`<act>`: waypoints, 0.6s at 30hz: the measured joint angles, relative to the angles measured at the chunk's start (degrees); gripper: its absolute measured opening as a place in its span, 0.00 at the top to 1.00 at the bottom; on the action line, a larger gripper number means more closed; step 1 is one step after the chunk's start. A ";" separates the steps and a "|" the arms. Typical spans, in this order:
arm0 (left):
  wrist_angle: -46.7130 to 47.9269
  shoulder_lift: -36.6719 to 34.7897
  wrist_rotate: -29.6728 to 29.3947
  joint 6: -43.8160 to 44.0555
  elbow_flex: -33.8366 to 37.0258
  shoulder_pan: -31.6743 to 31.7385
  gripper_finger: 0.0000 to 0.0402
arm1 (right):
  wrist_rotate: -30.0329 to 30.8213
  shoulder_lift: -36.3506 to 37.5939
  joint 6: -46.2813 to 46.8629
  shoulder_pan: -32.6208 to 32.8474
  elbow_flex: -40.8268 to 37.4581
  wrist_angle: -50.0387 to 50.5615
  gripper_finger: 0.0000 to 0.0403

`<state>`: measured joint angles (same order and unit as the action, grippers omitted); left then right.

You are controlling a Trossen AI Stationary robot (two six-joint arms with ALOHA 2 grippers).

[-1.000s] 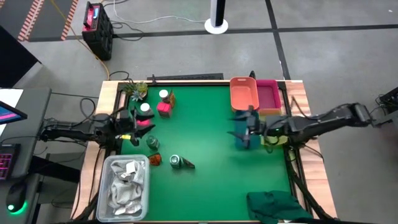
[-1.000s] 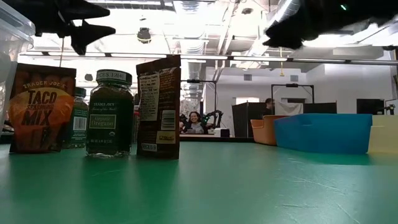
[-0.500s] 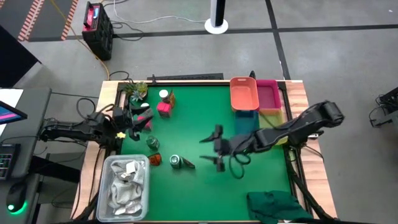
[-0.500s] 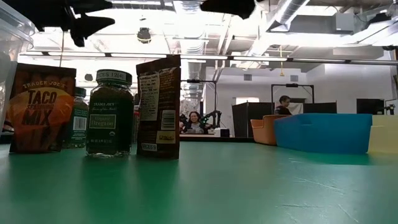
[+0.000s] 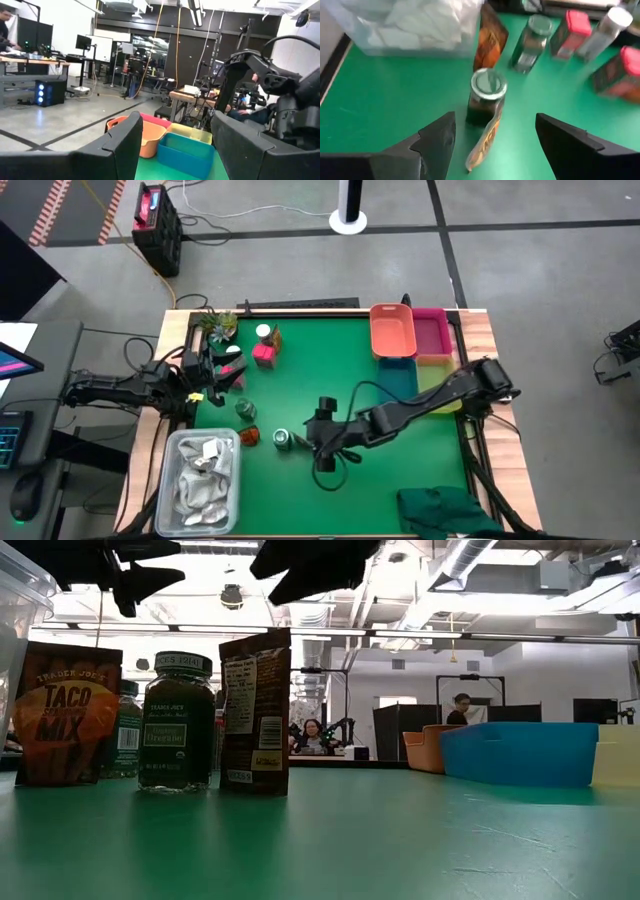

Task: Sort spices by type
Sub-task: Put the bottom right brown seasoning pack into the orange bin

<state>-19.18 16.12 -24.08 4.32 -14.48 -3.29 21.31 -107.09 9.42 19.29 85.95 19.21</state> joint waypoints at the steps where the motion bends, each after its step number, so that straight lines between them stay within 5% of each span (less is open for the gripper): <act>1: 0.00 0.00 0.00 0.02 0.00 0.00 0.44 | -0.04 -0.66 0.89 -0.04 1.22 2.25 0.25; 18: 0.13 0.00 0.02 0.02 0.02 0.00 0.44 | -0.80 -4.79 5.75 -0.79 4.95 7.21 0.27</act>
<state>-19.05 16.12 -24.05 4.34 -14.46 -3.29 20.51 -111.87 15.18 18.50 90.89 26.42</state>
